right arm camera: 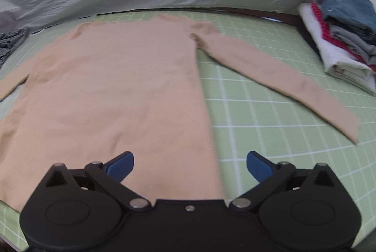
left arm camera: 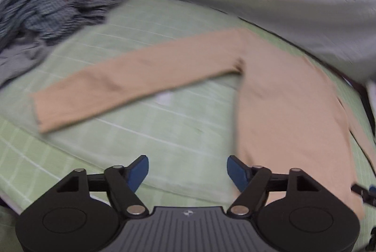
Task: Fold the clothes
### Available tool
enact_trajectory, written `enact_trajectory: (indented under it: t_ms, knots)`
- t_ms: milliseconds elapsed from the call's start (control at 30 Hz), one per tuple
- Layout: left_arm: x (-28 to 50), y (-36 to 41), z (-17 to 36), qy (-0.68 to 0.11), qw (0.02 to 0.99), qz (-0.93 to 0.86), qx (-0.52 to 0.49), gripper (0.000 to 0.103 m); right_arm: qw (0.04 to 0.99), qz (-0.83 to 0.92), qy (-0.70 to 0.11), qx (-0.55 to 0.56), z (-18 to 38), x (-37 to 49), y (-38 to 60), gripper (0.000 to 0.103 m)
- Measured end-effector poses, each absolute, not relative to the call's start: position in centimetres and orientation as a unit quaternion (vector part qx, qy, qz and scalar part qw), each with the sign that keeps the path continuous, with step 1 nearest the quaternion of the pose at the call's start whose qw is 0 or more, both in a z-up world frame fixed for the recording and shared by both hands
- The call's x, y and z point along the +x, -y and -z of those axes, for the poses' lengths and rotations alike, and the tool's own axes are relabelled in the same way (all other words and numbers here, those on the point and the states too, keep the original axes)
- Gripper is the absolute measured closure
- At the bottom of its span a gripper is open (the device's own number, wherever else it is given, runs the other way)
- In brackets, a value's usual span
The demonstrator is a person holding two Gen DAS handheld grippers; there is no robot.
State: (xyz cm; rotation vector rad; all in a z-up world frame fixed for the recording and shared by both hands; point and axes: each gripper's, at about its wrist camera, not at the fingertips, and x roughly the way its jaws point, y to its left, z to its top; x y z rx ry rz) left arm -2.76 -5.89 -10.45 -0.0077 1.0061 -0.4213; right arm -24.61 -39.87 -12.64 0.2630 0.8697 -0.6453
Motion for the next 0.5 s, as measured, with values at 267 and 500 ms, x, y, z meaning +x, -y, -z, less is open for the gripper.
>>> enact_trajectory:
  t_ms: [267, 500]
  knots:
    - [3.1, -0.7, 11.1, -0.478, 0.874, 0.079, -0.033, 0.016, 0.838, 0.295, -0.44, 0.128, 14.0, -20.6, 38.1, 0.0]
    - [6.1, -2.1, 12.3, -0.469, 0.878, 0.097, 0.0, 0.01, 0.824, 0.319, -0.438, 0.167, 15.1, -19.1, 37.0, 0.0]
